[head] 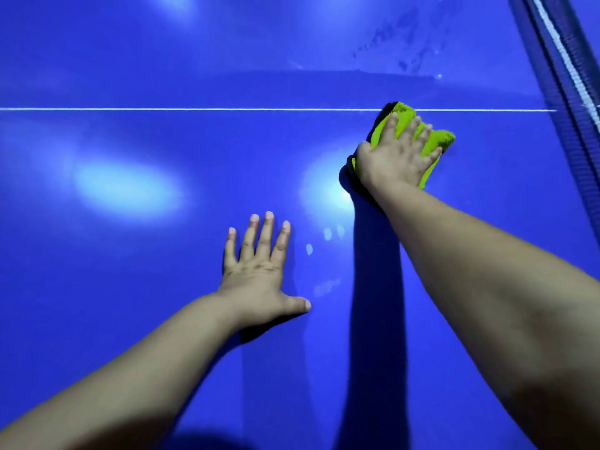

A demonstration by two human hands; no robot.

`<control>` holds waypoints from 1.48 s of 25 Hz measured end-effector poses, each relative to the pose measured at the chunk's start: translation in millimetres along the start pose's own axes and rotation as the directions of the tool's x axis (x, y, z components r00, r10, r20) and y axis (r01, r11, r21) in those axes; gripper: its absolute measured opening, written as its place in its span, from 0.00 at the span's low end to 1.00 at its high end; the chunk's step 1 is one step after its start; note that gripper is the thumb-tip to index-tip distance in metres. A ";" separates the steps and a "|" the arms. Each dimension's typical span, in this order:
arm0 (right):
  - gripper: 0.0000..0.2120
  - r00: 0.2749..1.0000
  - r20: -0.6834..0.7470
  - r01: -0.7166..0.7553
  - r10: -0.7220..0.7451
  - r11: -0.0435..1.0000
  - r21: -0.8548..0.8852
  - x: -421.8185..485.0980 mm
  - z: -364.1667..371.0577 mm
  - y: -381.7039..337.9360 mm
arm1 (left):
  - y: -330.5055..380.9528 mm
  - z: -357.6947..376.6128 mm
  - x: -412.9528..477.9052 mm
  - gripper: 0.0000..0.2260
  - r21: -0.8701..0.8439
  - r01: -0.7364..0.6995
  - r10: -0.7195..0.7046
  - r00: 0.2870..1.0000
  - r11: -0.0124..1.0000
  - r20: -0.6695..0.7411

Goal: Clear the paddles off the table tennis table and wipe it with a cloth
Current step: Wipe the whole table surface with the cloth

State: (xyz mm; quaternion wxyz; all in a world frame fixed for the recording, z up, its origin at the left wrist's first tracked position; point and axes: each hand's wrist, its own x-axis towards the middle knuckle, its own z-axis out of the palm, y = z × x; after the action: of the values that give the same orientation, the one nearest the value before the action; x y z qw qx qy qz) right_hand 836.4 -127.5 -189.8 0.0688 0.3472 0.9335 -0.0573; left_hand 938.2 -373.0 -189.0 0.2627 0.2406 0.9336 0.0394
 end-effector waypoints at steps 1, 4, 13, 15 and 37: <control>0.34 0.997 0.000 0.079 -0.079 0.997 -0.022 9.9 -0.2 -3.4 | -0.2 -0.2 1.0 0.53 0.002 0.003 -0.003 1.000 1.000 0.000; 0.33 0.958 0.022 0.287 -0.286 0.956 -0.064 25.9 -4.3 -3.0 | -1.6 -1.6 2.9 0.53 0.004 0.003 -0.003 1.000 1.000 0.000; 0.37 0.717 0.116 0.696 -0.687 0.702 -0.151 -75.5 10.7 39.0 | -3.5 0.8 2.8 0.54 0.001 0.006 -0.006 0.999 1.000 -0.043; 0.38 0.690 0.137 0.724 -0.711 0.673 -0.153 -119.4 15.5 57.9 | -4.7 0.7 -0.9 0.53 -0.050 -0.008 0.004 0.997 0.999 -0.081; 0.36 0.894 0.099 -0.441 0.437 0.897 0.022 -532.4 78.1 57.4 | -100.8 35.5 -174.6 0.32 0.093 -0.159 0.180 0.932 0.983 -0.314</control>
State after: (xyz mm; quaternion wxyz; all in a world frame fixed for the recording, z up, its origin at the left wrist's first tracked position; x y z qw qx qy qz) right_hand 1280.0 -437.4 -180.6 0.1151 0.5474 0.8254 -0.0768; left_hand 1043.4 -545.8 -157.3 0.0946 0.3192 0.9404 0.0695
